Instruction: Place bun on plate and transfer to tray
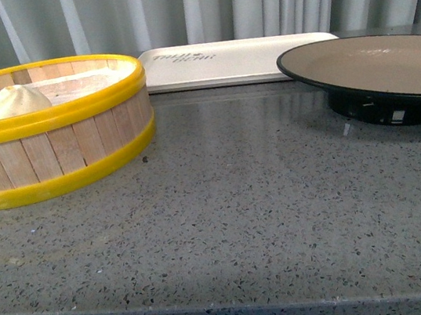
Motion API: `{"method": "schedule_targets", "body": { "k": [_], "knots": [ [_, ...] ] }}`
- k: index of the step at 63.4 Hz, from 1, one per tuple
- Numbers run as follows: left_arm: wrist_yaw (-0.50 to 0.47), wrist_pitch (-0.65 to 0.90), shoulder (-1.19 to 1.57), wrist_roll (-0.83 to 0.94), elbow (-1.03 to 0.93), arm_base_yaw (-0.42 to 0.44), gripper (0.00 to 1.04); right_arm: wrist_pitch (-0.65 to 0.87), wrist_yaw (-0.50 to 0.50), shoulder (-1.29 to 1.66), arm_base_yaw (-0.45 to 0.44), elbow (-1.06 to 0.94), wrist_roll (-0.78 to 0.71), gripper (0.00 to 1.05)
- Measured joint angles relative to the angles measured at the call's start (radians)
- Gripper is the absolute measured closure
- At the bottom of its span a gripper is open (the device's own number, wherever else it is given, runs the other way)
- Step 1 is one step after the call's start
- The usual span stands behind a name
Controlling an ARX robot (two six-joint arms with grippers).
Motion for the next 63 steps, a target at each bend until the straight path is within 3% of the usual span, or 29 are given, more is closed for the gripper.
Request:
{"method": "schedule_targets", "body": {
  "k": [60,63],
  "knots": [
    [0.0,0.0,0.0,0.0,0.0,0.0,0.07,0.0,0.0,0.0,0.0,0.0,0.0,0.08],
    [0.085,-0.151,0.074,-0.019,0.056,0.014,0.07,0.0,0.001,0.0,0.0,0.0,0.0,0.08]
  ]
}}
